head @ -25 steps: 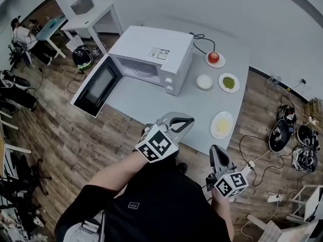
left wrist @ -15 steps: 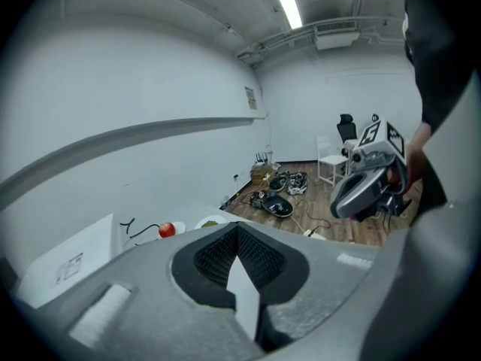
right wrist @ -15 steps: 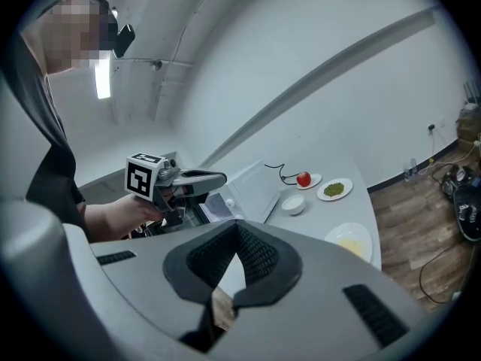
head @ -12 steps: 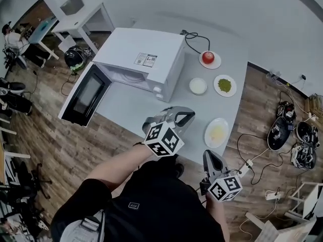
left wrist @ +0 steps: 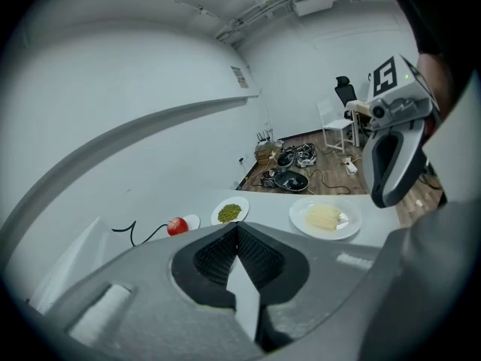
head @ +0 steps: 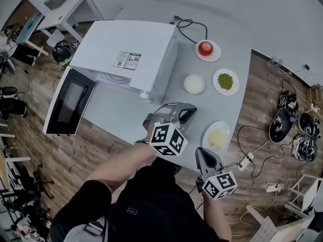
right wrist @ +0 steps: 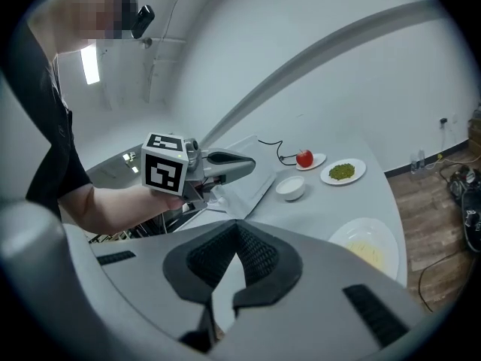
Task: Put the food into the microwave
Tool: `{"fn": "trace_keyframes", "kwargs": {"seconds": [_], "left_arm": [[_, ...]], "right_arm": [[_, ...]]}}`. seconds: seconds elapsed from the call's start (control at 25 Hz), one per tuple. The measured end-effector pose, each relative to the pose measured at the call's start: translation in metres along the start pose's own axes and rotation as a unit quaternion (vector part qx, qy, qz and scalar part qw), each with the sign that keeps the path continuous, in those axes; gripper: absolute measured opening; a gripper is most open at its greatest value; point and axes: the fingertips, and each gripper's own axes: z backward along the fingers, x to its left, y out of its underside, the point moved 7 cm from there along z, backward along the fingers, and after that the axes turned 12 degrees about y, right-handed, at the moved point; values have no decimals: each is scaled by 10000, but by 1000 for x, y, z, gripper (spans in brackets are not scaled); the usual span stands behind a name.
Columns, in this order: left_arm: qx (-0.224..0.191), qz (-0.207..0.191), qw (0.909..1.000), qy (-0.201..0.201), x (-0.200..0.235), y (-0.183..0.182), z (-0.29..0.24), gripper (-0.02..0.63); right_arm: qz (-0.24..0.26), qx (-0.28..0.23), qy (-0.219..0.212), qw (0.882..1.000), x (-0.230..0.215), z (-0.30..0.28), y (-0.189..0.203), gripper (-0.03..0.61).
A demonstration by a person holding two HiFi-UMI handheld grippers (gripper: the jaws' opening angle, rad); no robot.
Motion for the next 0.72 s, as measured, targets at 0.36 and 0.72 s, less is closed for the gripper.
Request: {"fn": "trace_keyframes", "kwargs": {"seconds": [0.36,0.72], "left_arm": [[321,180,9993,92,19,33,-56,6],[624,44,9975,329,35,50,-92,8]], "right_arm": [[-12,232,-202,9995,-6,-55,2,9],[136,380,-180,9990,-16,-82,-13,9]]}}
